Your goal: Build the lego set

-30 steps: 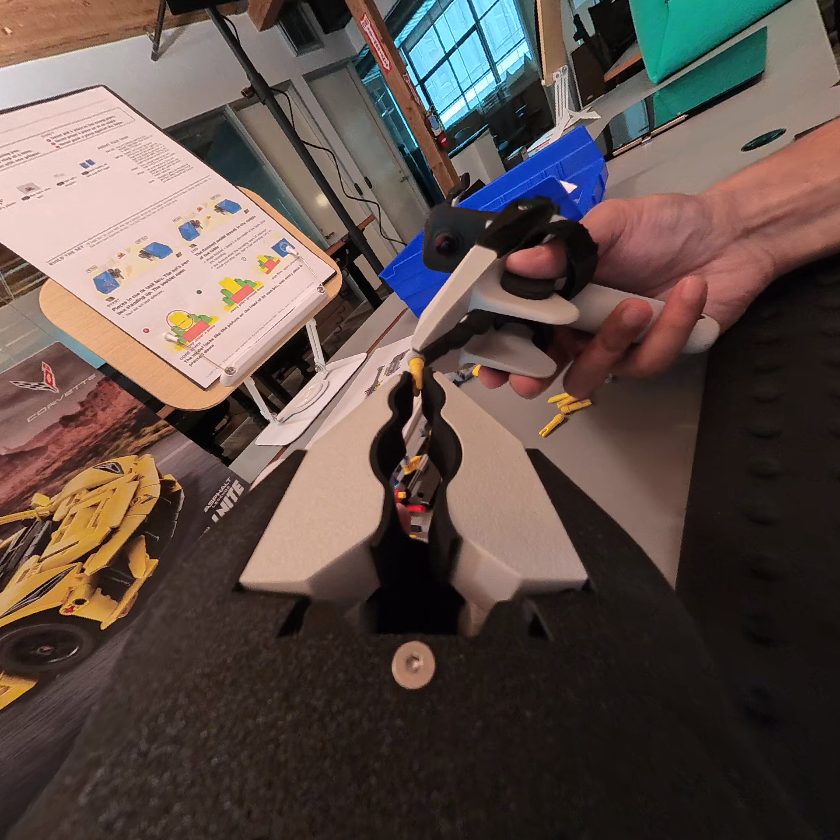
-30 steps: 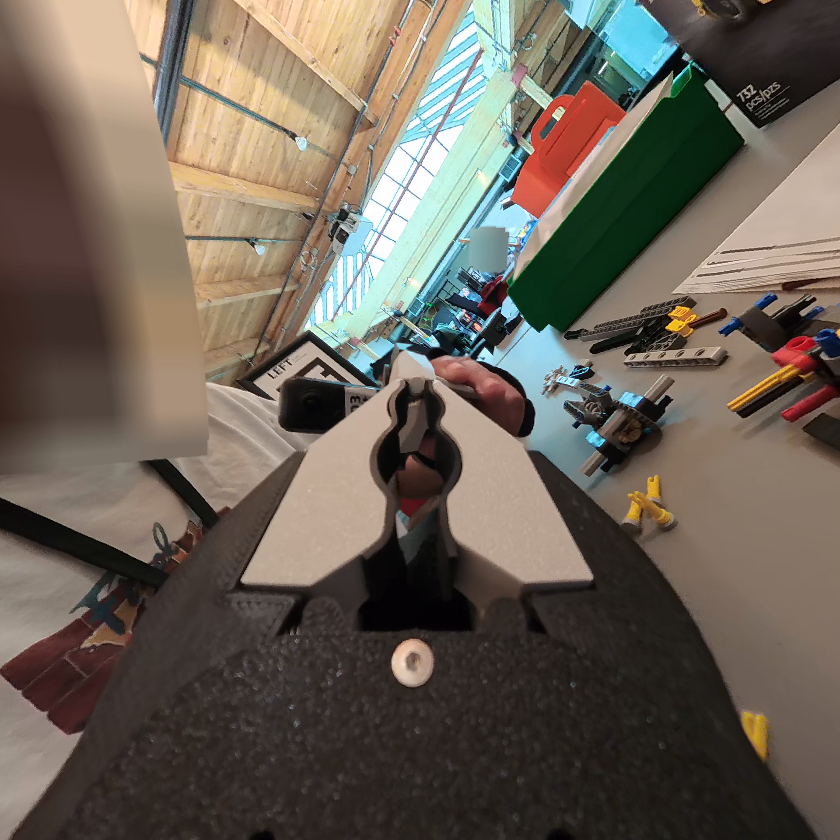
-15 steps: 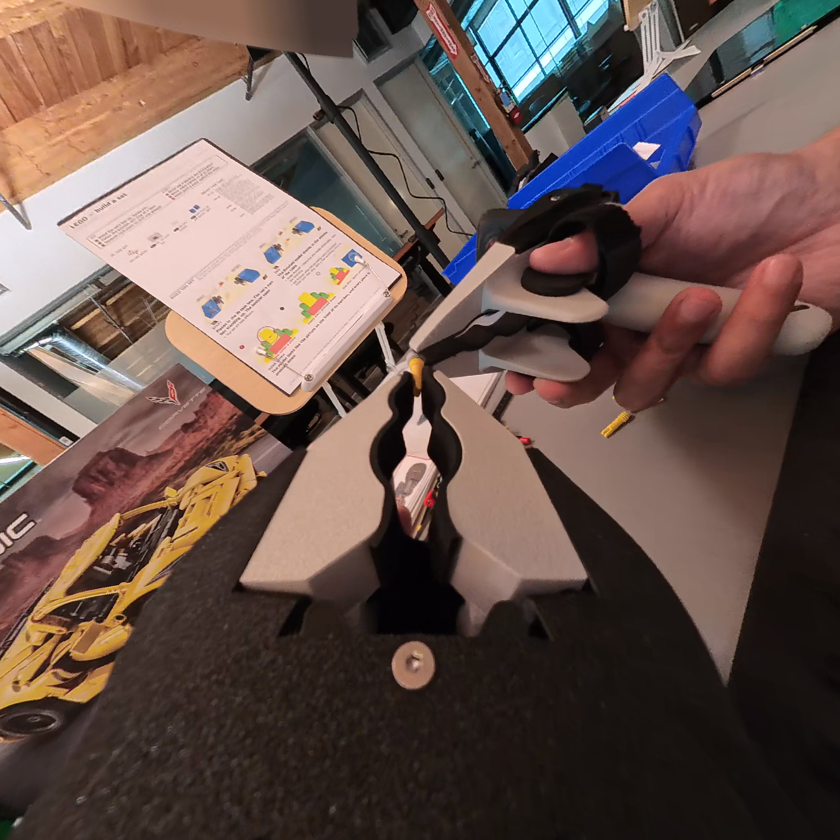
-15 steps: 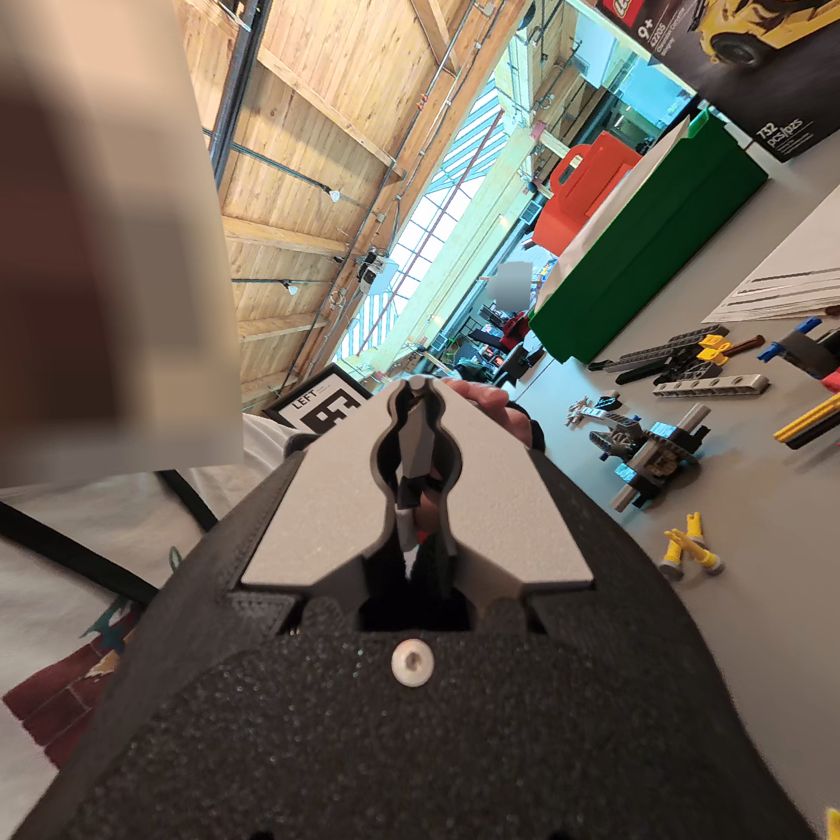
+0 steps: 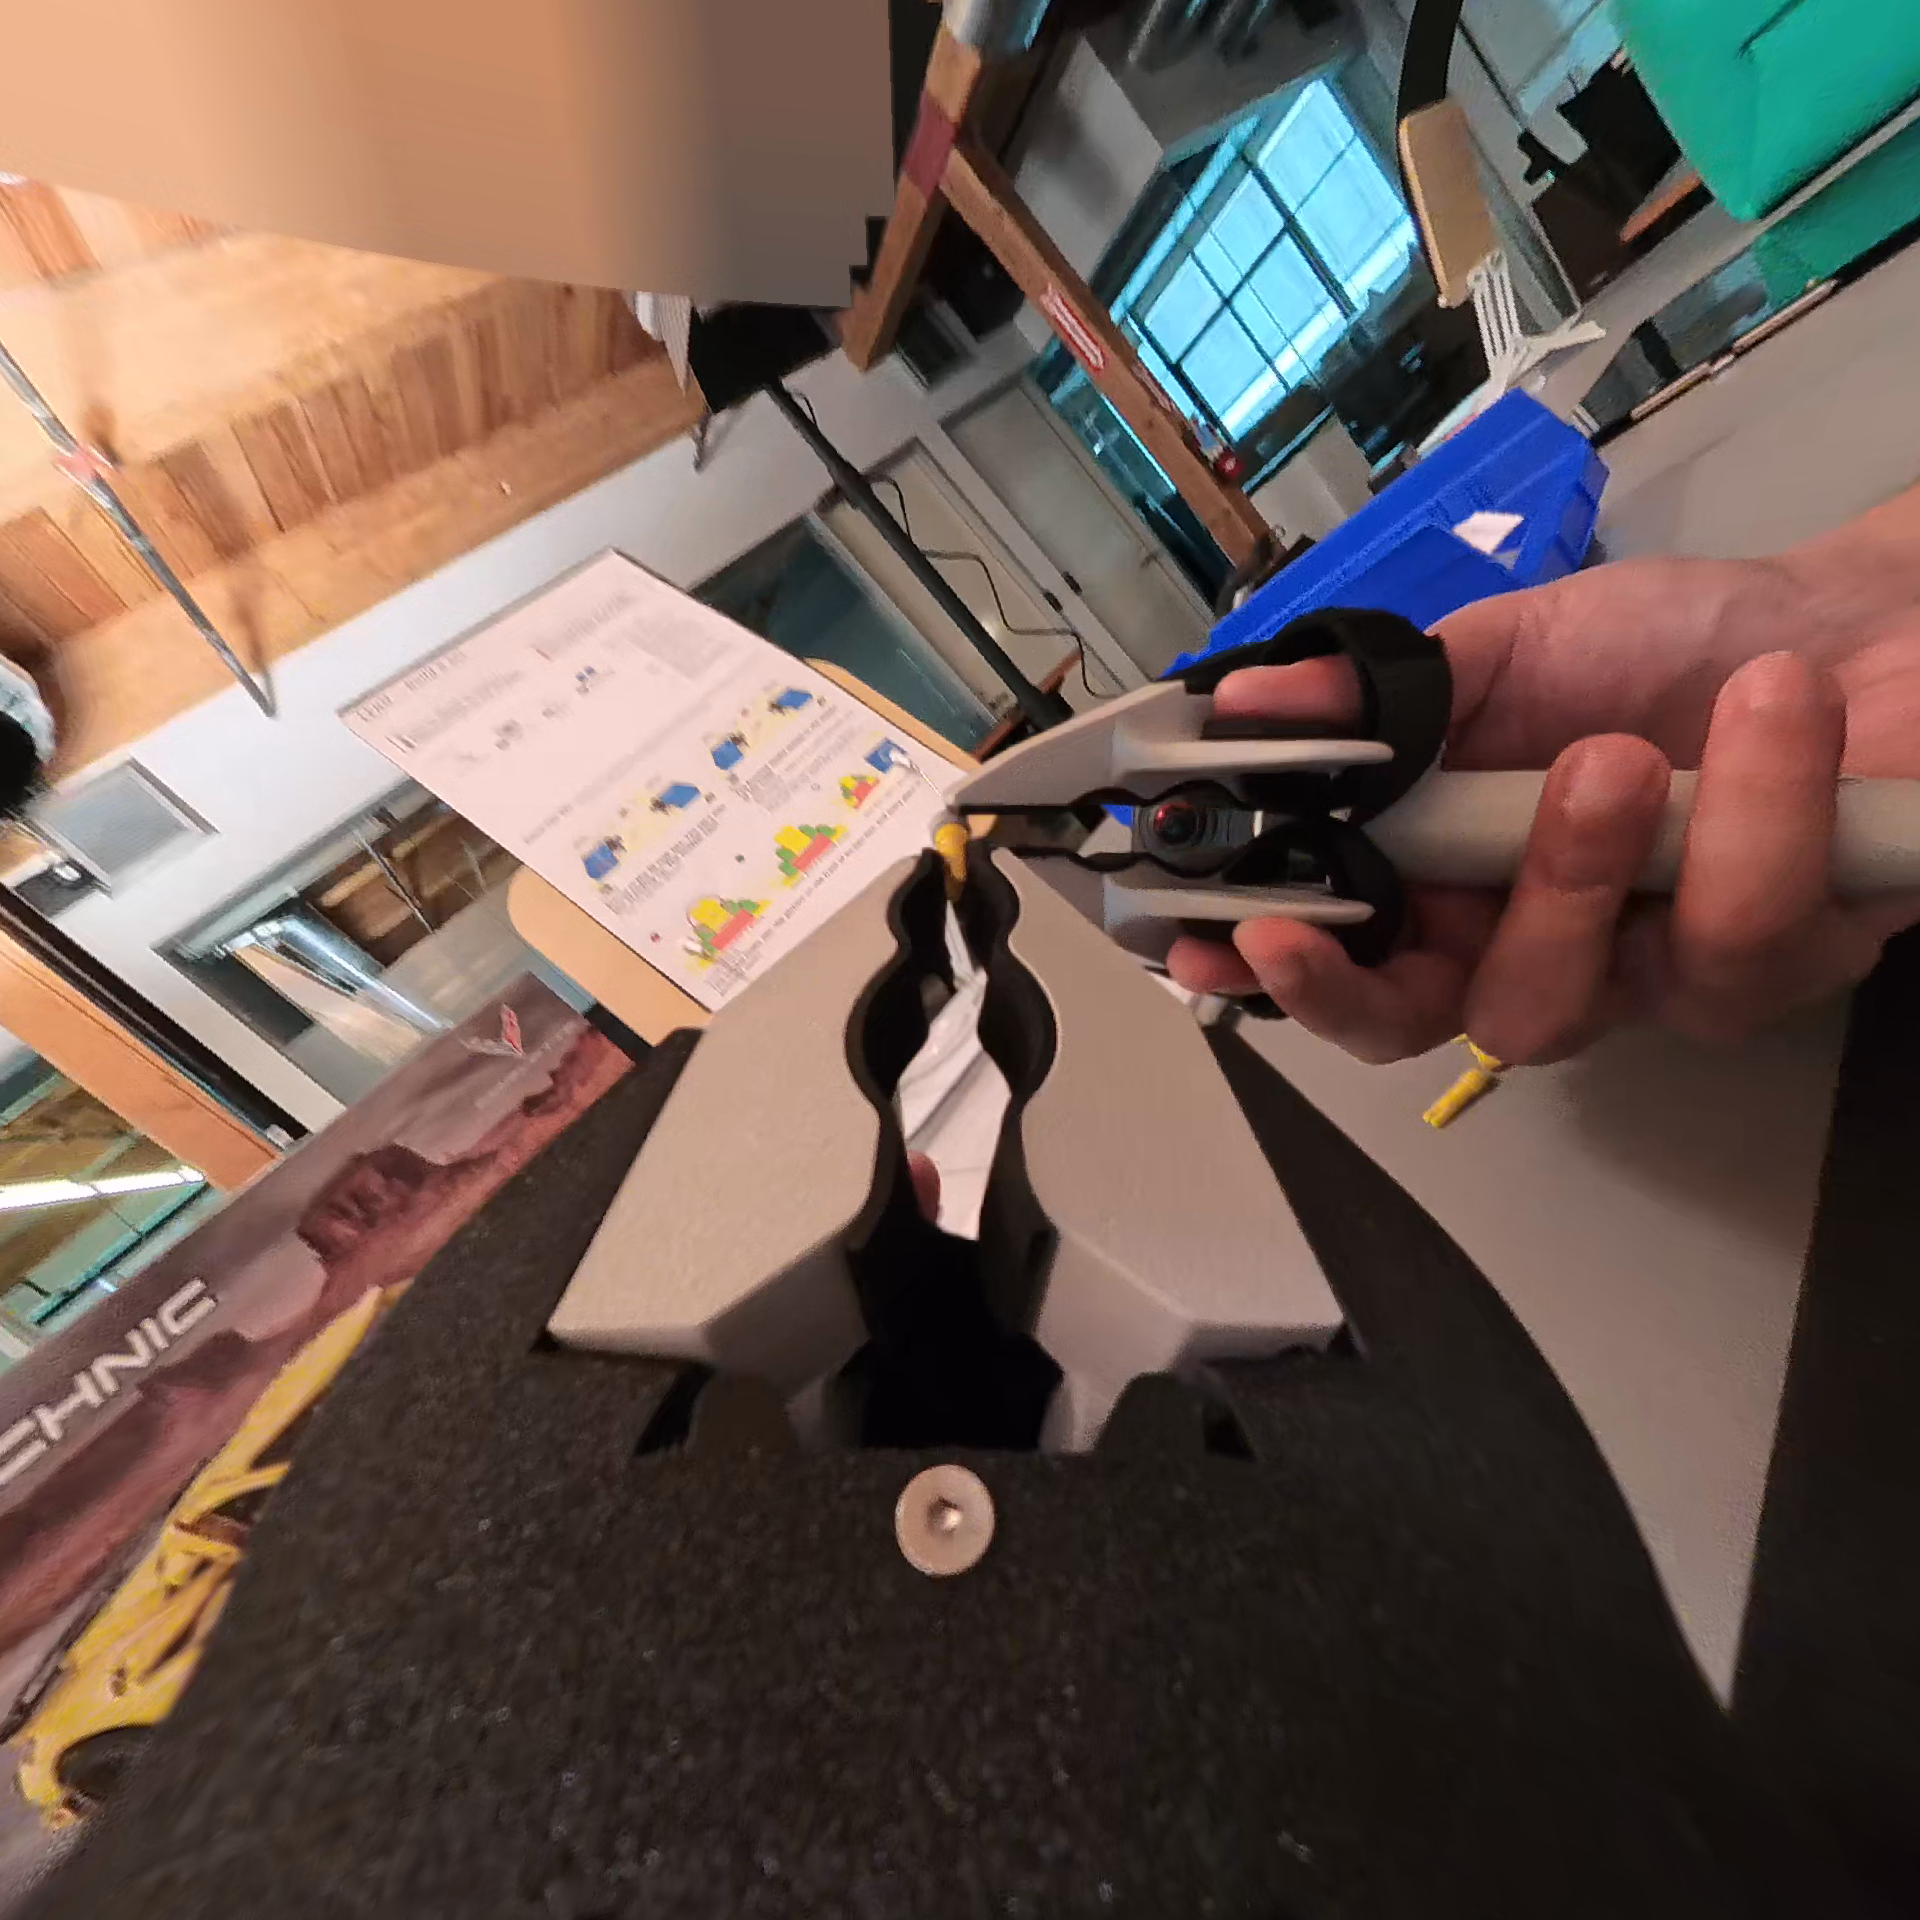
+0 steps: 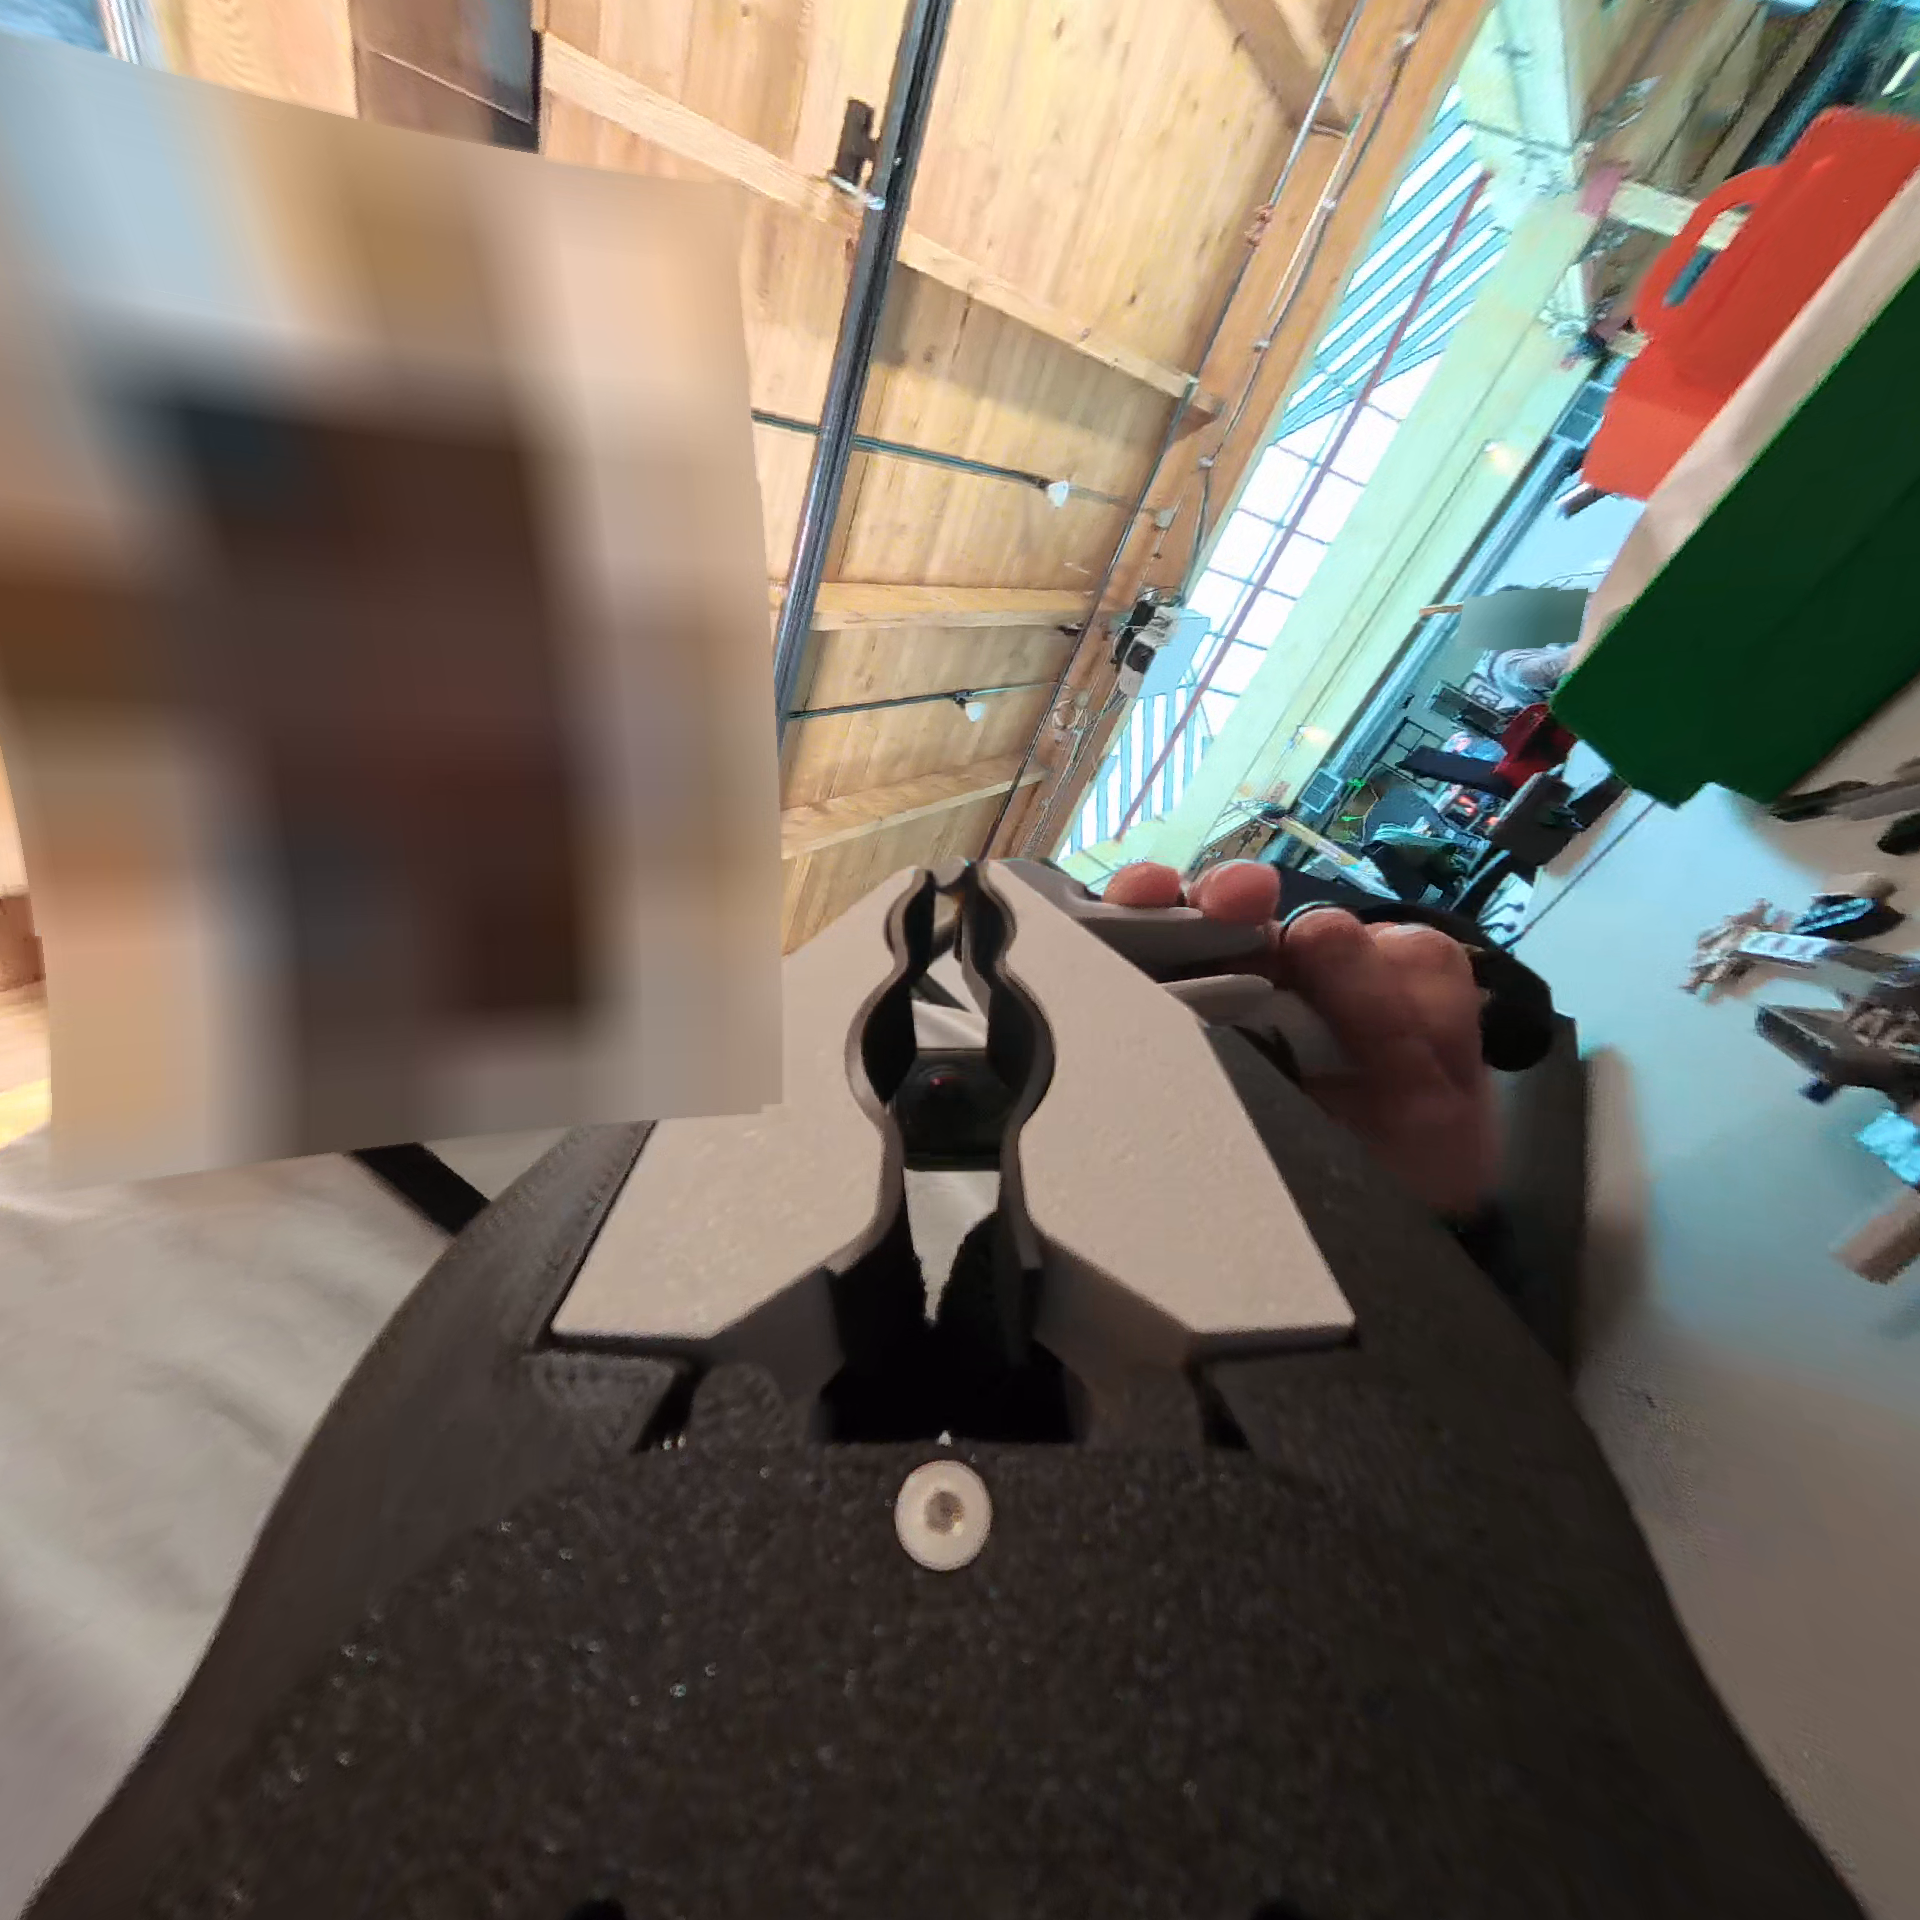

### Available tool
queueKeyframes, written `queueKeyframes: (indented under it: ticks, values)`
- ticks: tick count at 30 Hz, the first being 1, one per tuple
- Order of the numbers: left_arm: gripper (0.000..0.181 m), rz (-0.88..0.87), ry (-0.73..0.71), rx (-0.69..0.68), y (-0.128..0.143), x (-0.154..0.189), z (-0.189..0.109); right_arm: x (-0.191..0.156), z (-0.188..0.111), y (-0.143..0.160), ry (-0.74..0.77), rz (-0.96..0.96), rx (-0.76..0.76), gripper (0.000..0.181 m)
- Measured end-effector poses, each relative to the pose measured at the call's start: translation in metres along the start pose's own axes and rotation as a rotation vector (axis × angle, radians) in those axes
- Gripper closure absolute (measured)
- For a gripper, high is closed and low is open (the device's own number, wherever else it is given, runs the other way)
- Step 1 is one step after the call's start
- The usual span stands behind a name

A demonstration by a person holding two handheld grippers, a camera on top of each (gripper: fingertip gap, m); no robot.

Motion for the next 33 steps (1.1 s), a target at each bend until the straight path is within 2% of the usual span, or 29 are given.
queueKeyframes:
  ticks: [1,6,12,18,26,33]
  values:
    - [0.179,0.009,-0.012,0.017,-0.002,-0.001,-0.001,-0.002,0.002,0.000,-0.001,-0.018,-0.006,0.175]
    - [0.179,0.013,-0.028,0.035,-0.004,-0.002,-0.002,-0.004,0.005,0.000,-0.015,-0.035,-0.008,0.176]
    - [0.179,-0.086,0.063,-0.036,0.008,-0.002,0.008,0.003,-0.006,-0.009,0.193,-0.149,0.001,0.175]
    - [0.179,-0.081,0.082,-0.068,0.012,0.001,0.011,0.006,-0.012,-0.009,0.263,-0.192,0.005,0.175]
    - [0.178,-0.078,0.077,-0.112,0.018,0.001,0.015,0.007,-0.015,-0.012,0.449,-0.359,-0.014,0.175]
    - [0.178,-0.077,0.087,-0.133,0.021,0.002,0.016,0.008,-0.018,-0.012,0.526,-0.416,-0.021,0.175]
Point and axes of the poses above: each gripper's, where its closed fingertips meet, z out along the fingers, y out of its underside, x = y × z across the jaws, the point moved 4 cm from there along -z, back along the fingers, and after that the axes turned 15 degrees about -x, right-handed, at the moved point
